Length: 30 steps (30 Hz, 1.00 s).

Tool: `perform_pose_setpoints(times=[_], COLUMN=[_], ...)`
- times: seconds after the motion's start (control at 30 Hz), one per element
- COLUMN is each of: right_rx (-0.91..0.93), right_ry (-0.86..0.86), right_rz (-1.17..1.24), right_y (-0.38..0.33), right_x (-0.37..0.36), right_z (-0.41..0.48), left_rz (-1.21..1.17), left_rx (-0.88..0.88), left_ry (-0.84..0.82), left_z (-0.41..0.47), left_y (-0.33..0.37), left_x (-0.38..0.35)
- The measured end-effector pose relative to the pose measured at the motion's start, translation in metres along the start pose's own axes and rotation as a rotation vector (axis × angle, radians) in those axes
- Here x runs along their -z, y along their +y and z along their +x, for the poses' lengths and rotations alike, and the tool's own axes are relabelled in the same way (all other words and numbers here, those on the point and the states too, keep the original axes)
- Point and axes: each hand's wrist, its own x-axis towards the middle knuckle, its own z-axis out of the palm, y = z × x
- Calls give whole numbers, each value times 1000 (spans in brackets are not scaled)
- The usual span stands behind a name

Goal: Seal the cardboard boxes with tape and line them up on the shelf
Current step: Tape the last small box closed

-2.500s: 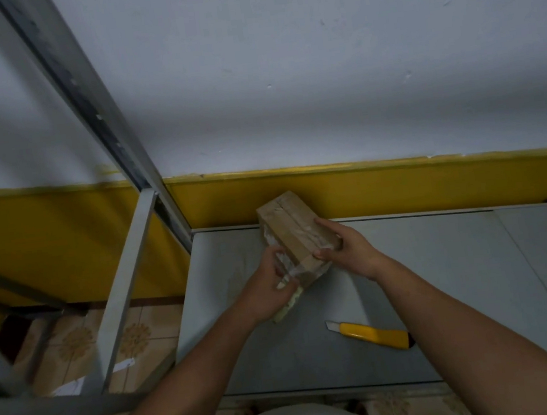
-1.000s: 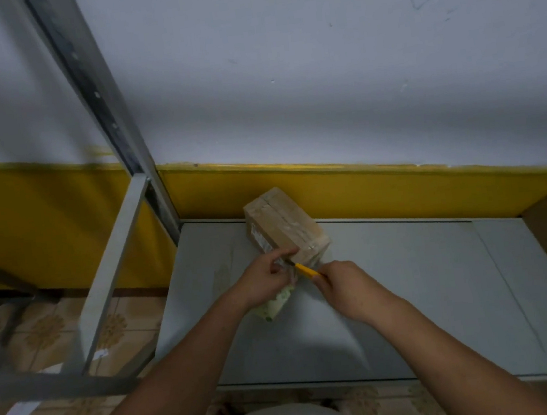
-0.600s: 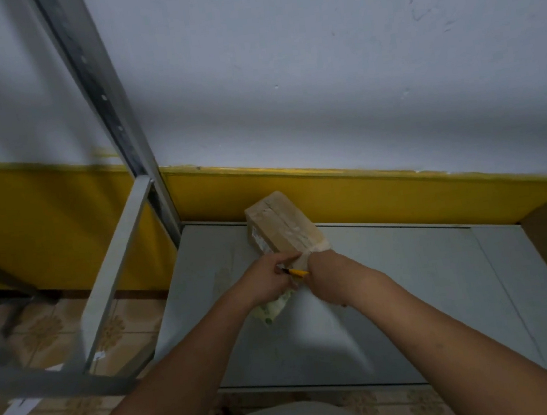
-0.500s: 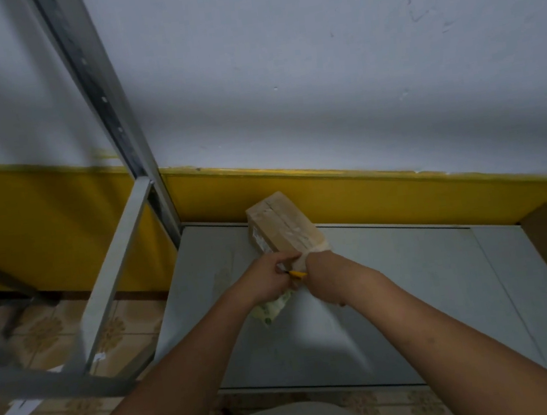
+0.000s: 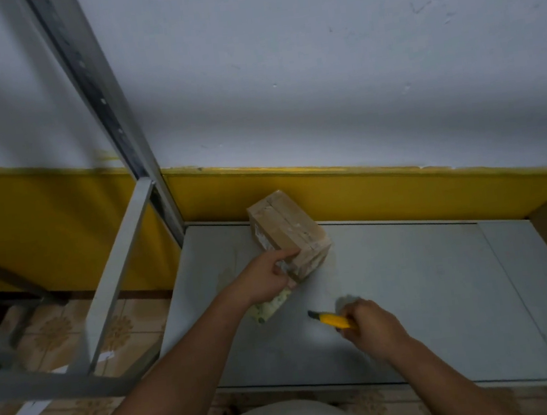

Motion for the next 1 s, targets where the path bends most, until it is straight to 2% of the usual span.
perform_pose_setpoints(times=[0.17, 0.3, 0.4, 0.47, 0.63, 0.8, 1.0], right_rx=[-9, 8, 165, 230, 165, 87, 82], right_ry=[186, 250, 530, 659, 648, 729, 740], right_rz=[141, 105, 313, 338, 199, 144, 179], right_y=[42, 28, -3, -32, -71, -82, -81], right_x=[-58, -44, -5, 21, 32, 24, 17], right_z=[6, 8, 18, 33, 71, 74, 79], left_rz=[14, 15, 6, -9, -58, -87, 40], left_rx=[-29, -54, -60, -65, -74, -71, -116], left_ry=[-27, -31, -36, -54, -87, -107, -99], left_z=[-1, -1, -3, -4, -1, -1, -9], left_y=[-9, -15, -17, -19, -15, -13, -26], left_x=[0, -1, -3, -4, -4, -3, -1])
